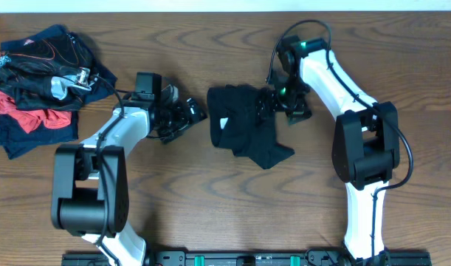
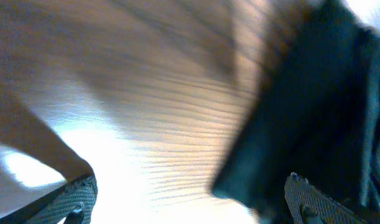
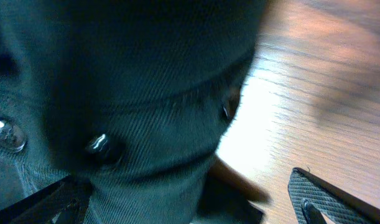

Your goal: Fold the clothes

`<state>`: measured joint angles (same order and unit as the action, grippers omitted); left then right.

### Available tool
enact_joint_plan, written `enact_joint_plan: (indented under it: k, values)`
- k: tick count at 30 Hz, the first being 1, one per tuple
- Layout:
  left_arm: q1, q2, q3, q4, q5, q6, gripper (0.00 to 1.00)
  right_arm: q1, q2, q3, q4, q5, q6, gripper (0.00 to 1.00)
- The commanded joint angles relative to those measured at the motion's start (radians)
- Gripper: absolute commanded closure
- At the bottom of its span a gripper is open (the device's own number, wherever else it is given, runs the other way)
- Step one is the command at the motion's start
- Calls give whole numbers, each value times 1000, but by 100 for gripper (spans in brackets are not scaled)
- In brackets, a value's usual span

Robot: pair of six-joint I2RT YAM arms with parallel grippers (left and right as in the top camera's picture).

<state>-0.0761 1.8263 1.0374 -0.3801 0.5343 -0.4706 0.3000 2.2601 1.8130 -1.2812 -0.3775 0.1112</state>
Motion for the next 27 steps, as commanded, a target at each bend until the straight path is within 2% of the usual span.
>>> enact_joint_plan:
  k: [1,4,8,16,23,27]
  values:
    - [7,-43,31,-59,-232,13,2,2,-19,-74,43,-130,-34,1]
    - [7,-85,43,-95,-309,14,2,2,-19,-114,84,-148,-30,1]
    - [5,-142,45,-98,-301,13,2,-2,-23,-103,94,-146,-21,1]
    - [-19,-158,45,-83,-104,13,2,-62,-24,76,18,-53,-19,1]
    - [-20,-156,45,81,214,1,2,-113,-24,280,-104,-11,-44,1]
    - [-19,-129,45,97,214,-28,2,-119,-24,354,-159,-11,-58,1]
